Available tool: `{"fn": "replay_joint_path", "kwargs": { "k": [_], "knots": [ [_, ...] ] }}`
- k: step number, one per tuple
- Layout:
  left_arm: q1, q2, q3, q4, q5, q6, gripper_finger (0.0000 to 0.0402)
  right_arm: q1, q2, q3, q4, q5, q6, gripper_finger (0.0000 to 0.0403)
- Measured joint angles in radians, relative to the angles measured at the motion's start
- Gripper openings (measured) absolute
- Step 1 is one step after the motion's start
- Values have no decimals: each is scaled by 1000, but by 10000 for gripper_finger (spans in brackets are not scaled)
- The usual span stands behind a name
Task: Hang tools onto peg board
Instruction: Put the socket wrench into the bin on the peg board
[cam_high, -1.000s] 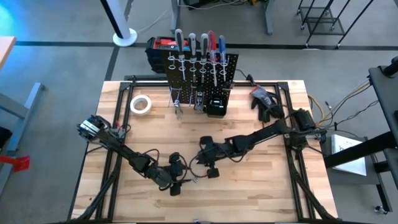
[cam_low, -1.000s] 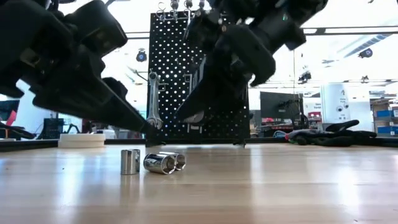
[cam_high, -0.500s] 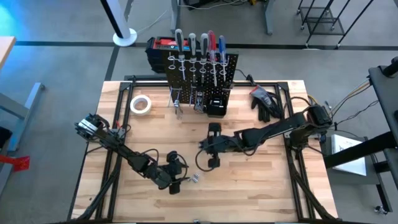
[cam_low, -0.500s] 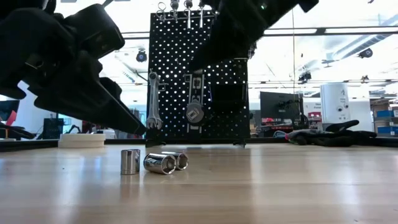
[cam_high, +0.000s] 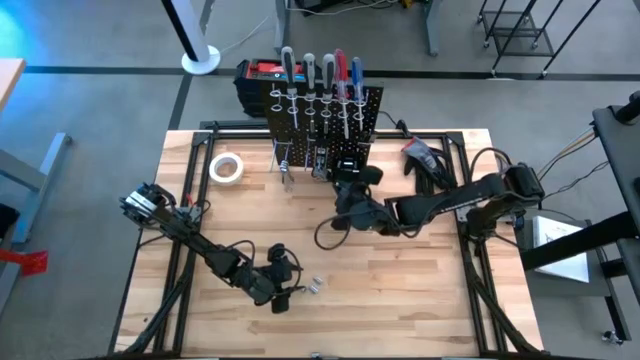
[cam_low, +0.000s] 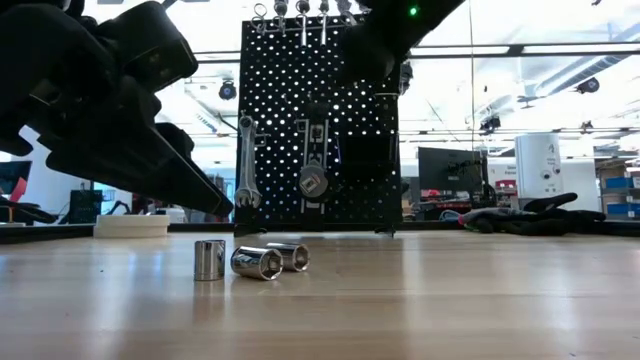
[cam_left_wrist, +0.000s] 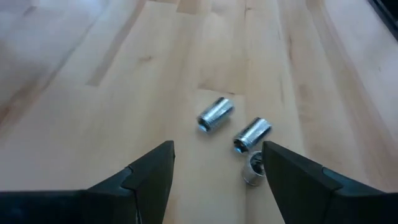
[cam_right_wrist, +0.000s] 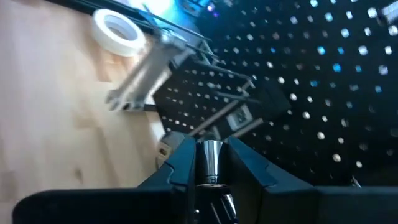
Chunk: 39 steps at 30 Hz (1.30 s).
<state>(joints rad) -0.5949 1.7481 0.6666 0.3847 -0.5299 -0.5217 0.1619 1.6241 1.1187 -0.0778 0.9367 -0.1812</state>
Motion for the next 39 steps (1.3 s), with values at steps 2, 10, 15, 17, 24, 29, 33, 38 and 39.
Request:
{"fn": "replay_joint_path", "kwargs": {
  "k": [2, 10, 15, 17, 24, 29, 33, 38, 39],
  "knots": [
    [0, 0, 3, 0, 26, -4, 232, -15, 0, 0, -1, 1, 14, 64],
    [-7, 1, 24, 0, 109, -38, 232, -66, -1, 0, -1, 4, 121, 174],
    [-21, 1, 27, -6, 113, -38, 232, -66, -1, 0, -26, 6, 184, 237],
    [-27, 1, 27, -16, 114, -45, 232, -53, -1, 0, -46, 7, 218, 255],
    [-33, 1, 27, -68, 114, -50, 232, 43, -2, 0, -116, 6, 311, 271],
    [-33, 1, 27, -68, 103, -9, 232, 126, -6, 0, -151, 6, 379, 256],
    [-32, 15, 27, -60, 98, 25, 232, 187, -14, 0, -166, 6, 434, 244],
    [-31, 88, 27, -2, 97, 45, 232, 243, -29, 0, -186, 7, 510, 225],
    [-30, 102, 27, 17, 95, 44, 232, 251, -31, 0, -187, 6, 527, 221]
  ]
}}
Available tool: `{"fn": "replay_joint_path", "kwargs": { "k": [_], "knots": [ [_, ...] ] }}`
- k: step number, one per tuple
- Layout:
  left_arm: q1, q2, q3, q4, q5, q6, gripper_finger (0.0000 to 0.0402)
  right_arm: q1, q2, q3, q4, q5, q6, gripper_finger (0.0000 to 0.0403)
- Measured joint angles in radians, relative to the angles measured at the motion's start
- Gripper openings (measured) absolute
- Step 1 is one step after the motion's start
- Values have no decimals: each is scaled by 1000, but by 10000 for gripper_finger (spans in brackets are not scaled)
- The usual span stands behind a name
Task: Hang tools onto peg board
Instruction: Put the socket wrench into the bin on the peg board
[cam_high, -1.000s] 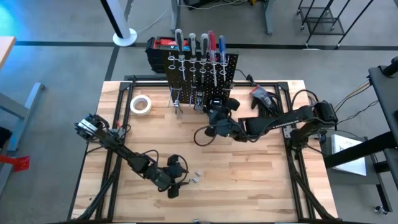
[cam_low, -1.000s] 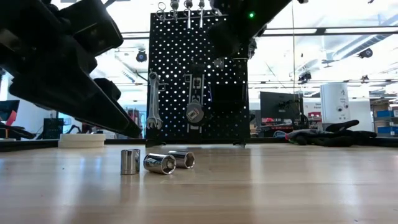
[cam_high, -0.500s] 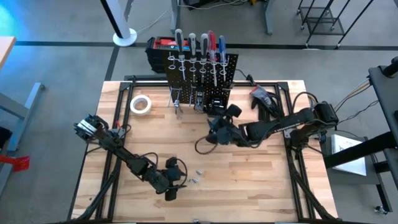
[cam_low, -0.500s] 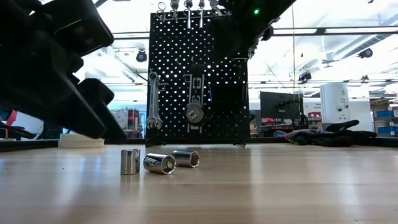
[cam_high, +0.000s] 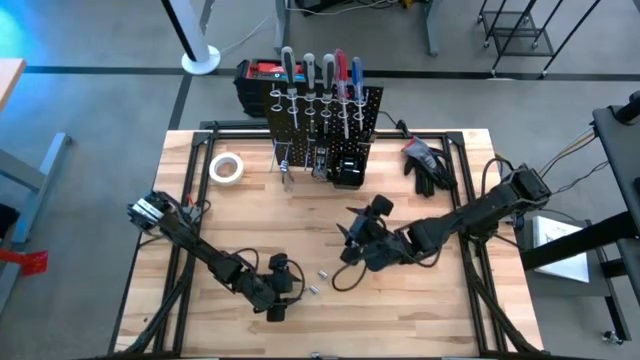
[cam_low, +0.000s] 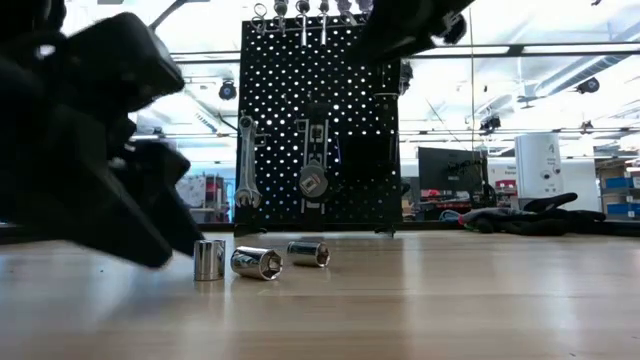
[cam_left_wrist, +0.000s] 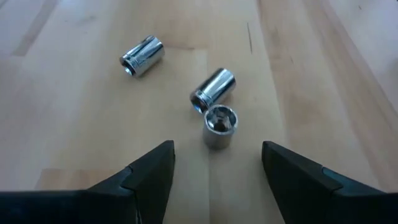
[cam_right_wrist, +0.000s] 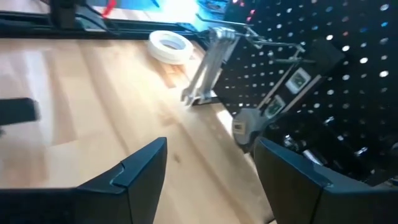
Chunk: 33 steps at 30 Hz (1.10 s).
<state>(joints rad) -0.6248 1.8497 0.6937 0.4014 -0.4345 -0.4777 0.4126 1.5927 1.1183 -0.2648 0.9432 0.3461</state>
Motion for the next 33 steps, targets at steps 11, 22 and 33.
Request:
{"fn": "replay_joint_path", "kwargs": {
  "k": [11, 22, 33],
  "knots": [
    [5, 76, 0, 129, -58, 3, 170, 65, -2, 0, -1, 0, 49, 185],
    [14, 82, 2, 132, -51, 5, 39, 129, -2, 0, -68, 0, 189, 135],
    [22, 82, 1, 131, -48, -29, 41, 198, -2, -55, -106, -1, 331, 62]
  ]
}}
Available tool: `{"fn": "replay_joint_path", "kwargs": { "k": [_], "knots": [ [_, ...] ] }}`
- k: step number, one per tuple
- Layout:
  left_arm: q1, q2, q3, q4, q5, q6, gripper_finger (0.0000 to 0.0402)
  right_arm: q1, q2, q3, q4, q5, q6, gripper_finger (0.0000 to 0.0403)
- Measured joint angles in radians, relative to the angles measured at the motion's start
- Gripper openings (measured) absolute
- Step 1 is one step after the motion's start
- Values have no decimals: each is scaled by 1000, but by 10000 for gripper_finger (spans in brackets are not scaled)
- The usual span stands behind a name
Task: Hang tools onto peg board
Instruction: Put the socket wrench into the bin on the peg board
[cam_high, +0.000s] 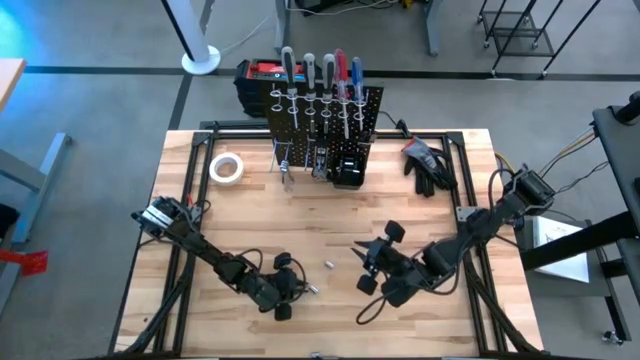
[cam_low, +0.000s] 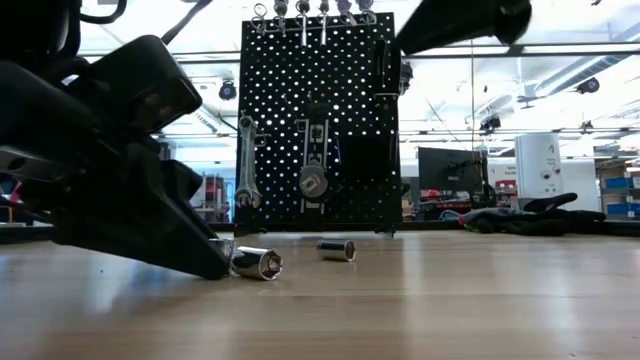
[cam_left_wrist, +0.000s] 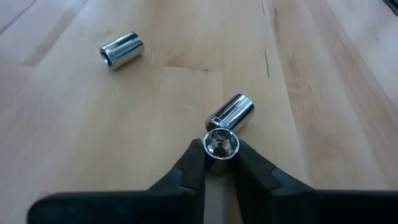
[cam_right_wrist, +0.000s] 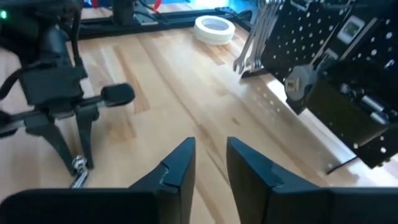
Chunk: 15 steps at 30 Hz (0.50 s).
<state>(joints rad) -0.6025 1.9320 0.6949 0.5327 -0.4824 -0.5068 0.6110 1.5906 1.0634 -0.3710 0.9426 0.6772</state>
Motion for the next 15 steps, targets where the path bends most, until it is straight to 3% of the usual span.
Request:
{"fn": "replay_joint_path", "kwargs": {
  "k": [7, 15],
  "knots": [
    [53, 1, 46, -19, 1, 59, 48, 14, 0, -42, 0, 0, 66, 8],
    [181, 1, 211, -121, 1, 250, 50, 62, 0, -43, 1, 0, 84, 2]
  ]
}}
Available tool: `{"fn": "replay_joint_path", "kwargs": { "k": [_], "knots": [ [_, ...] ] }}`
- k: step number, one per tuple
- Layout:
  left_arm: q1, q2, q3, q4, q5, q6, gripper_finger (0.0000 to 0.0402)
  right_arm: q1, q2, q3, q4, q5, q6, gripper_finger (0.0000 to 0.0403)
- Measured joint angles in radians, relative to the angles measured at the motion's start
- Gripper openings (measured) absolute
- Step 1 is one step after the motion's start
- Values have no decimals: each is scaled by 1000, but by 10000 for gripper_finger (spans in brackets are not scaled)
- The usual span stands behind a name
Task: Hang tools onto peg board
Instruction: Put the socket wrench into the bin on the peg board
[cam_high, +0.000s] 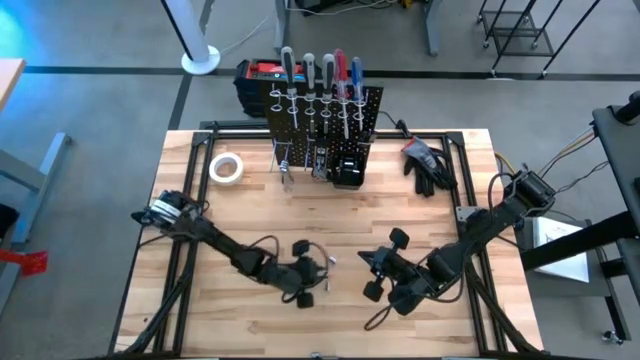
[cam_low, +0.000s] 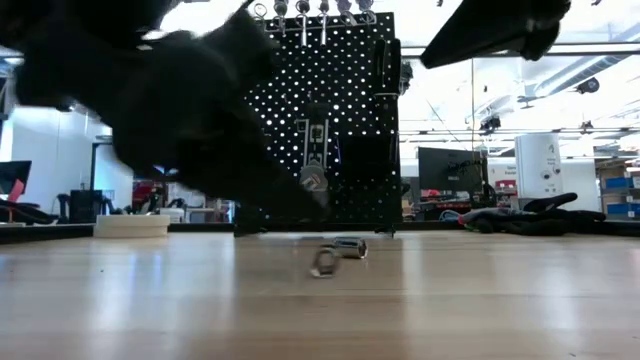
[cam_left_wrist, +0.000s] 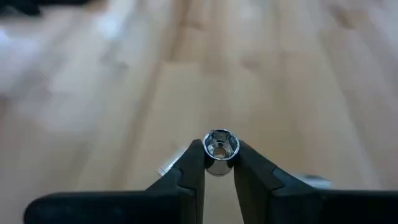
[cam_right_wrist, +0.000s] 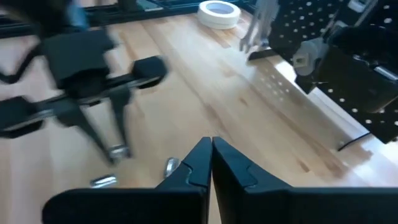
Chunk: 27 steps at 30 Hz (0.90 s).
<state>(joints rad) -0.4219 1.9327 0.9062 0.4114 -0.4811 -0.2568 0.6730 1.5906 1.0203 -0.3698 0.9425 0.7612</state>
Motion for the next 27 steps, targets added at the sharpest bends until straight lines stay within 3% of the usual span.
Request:
{"fn": "replay_joint_path", "kwargs": {
  "k": [16, 23, 27],
  "knots": [
    [311, -57, 291, -212, -11, 361, 48, 65, 0, -22, -150, 3, 245, 0],
    [391, -58, 469, -437, -207, 447, 48, 67, 1, -42, -177, 3, 288, 0],
    [455, -58, 515, -547, -188, 416, 58, 67, 2, -50, -176, 3, 312, 0]
  ]
}}
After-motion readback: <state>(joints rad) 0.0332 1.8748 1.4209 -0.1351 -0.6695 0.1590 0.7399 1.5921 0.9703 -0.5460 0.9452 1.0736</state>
